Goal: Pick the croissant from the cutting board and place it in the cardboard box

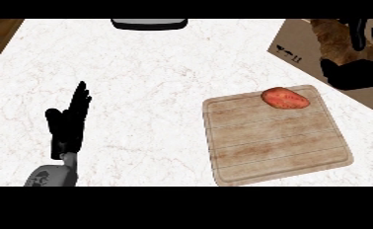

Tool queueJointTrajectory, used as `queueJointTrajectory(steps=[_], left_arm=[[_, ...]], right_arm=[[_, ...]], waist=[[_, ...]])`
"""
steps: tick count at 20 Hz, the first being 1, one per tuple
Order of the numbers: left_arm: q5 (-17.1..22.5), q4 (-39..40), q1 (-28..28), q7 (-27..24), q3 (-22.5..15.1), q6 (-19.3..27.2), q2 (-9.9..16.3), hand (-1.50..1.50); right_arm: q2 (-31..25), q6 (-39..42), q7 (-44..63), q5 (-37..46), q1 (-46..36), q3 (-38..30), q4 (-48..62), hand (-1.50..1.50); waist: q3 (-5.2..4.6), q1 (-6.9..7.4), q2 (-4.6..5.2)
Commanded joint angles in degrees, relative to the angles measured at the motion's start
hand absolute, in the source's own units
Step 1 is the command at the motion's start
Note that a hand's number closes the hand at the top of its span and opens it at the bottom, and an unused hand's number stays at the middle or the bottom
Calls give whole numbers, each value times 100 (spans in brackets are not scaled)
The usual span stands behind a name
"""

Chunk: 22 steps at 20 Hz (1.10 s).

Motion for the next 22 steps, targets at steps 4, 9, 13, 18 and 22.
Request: queueJointTrajectory(steps=[4,9,13,18,22], left_arm=[[-148,122,-217,44,67,19,-59,0],[-184,230,-150,-61,126,52,-177,0],[-40,-212,-92,322,263,-241,190,0],[-123,-290,322,-47,34,-214,-156,0],[-200,366,-394,-11,137,-124,-250,0]], right_arm=[[-513,-1302,-1303,139,162,-678,1365,150],[-1163,-1334,-2097,-239,-468,-1247,2659,150],[-1190,-2219,-2913,-202,-648,-1411,4066,150],[-1257,-3234,-3674,79,-1047,-1468,5884,150],[-1730,-3584,-4171,448,-1212,-1403,6909,150]], waist=[[2,8,26],[0,6,20],[5,93,36],[8,208,66],[5,136,108]])
